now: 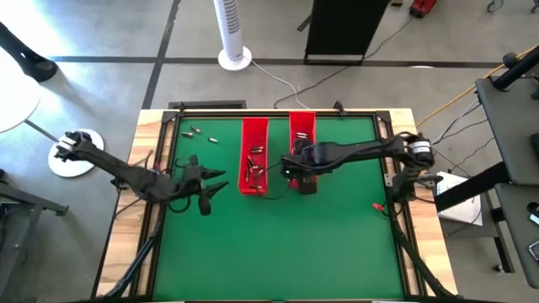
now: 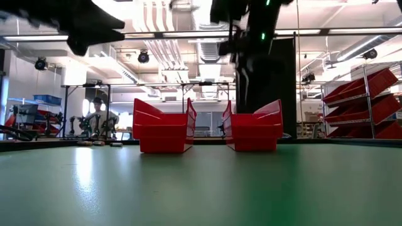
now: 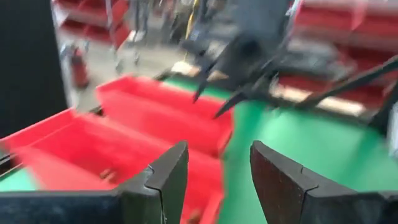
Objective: Sort batteries
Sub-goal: Put the silver battery into the right red bin
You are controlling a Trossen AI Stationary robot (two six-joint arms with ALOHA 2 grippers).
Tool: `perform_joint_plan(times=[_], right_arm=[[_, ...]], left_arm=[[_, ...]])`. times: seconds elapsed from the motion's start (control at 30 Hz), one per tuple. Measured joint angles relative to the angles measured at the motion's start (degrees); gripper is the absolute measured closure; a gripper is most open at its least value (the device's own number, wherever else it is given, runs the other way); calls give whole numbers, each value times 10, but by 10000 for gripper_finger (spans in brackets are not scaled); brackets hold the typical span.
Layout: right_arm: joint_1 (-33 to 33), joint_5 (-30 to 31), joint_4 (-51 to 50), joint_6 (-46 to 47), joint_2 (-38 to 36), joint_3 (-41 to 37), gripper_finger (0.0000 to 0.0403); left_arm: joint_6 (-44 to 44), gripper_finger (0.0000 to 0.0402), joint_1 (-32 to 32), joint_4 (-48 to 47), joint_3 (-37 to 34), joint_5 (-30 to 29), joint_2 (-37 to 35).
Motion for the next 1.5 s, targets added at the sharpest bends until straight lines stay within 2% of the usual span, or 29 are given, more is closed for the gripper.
perform_joint_plan(times=[0.13, 0.23, 0.33, 0.43, 0.53, 0.7, 0.87, 1.0, 1.13, 1.23, 1.37, 1.5], right_arm=[[39, 1, 3, 55, -38, 9, 174], [81, 1, 14, 95, -59, 6, 172], [132, 1, 13, 131, -66, 2, 174], [183, 28, 26, 167, -62, -2, 176], [227, 65, 53, 191, -50, -7, 176], [280, 90, 74, 230, -23, -10, 170], [313, 91, 68, 286, -11, -12, 168], [339, 92, 52, 342, -11, -17, 176], [365, 96, 49, 392, -12, -32, 182], [377, 96, 46, 431, -12, -48, 182], [388, 96, 46, 469, -12, -68, 174], [393, 95, 46, 497, -12, -80, 165]], left_arm=[[-95, 248, 58, -334, 136, 12, -17], [-182, 248, 108, -533, 223, 21, -20], [-259, 248, 167, -684, 293, 59, -23], [-296, 248, 236, -769, 343, 90, -18], [-258, 249, 311, -792, 372, 132, -5], [-94, 249, 440, -789, 386, 273, 44], [112, 248, 561, -787, 386, 341, 118], [237, 248, 615, -751, 386, 398, 174], [297, 248, 630, -690, 386, 404, 219], [324, 248, 636, -663, 386, 378, 254], [357, 248, 647, -671, 385, 329, 310], [399, 248, 657, -691, 385, 349, 365]])
